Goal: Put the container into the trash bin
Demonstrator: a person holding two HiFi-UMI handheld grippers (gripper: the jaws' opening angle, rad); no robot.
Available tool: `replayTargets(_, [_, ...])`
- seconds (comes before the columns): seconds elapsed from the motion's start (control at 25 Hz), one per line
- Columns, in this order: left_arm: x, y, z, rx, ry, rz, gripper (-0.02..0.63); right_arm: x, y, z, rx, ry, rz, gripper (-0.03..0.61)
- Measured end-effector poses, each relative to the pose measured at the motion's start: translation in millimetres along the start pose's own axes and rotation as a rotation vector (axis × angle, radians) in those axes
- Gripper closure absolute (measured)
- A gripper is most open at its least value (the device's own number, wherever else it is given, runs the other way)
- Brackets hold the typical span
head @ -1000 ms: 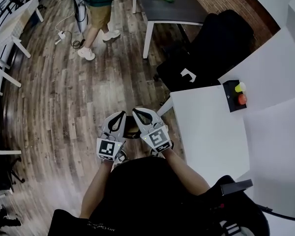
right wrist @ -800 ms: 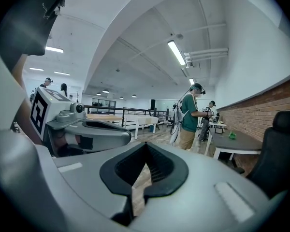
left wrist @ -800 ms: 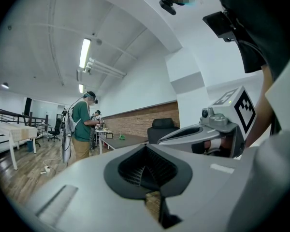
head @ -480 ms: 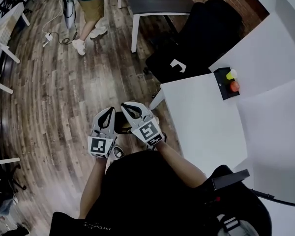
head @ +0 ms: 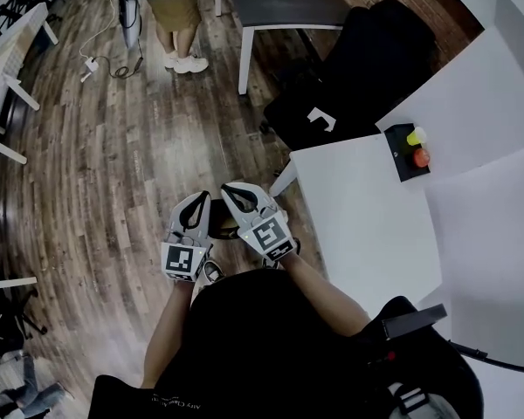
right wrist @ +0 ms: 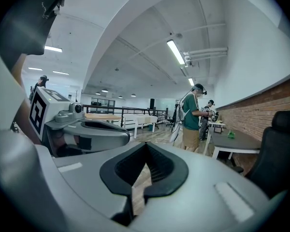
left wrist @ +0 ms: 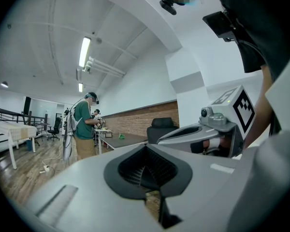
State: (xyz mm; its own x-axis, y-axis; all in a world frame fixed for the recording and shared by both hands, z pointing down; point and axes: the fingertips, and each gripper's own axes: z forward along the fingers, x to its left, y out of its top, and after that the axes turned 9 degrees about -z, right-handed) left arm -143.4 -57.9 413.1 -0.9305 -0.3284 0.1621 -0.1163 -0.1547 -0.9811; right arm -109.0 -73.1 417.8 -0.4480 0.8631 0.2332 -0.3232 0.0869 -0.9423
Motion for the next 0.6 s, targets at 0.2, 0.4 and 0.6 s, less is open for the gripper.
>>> replayTargets(0.2, [1.5,-1.7,1.0,0.006,-0.001,0.000,0.618,-1.2,1.4,1.6,-0.001,-0.001,0.000,0.566])
replayTargets(0.4, [0.3,-1.8,3.2,-0.056,-0.022,0.016,0.618,-0.5,-0.4,3.6,0.001,0.003,0.002,0.566])
replayTargets(0.6, [4.1,-2.7,1.2,-0.069,-0.021,0.016,0.618,1.6,-2.3,4.6,0.011,-0.001,-0.002,0.566])
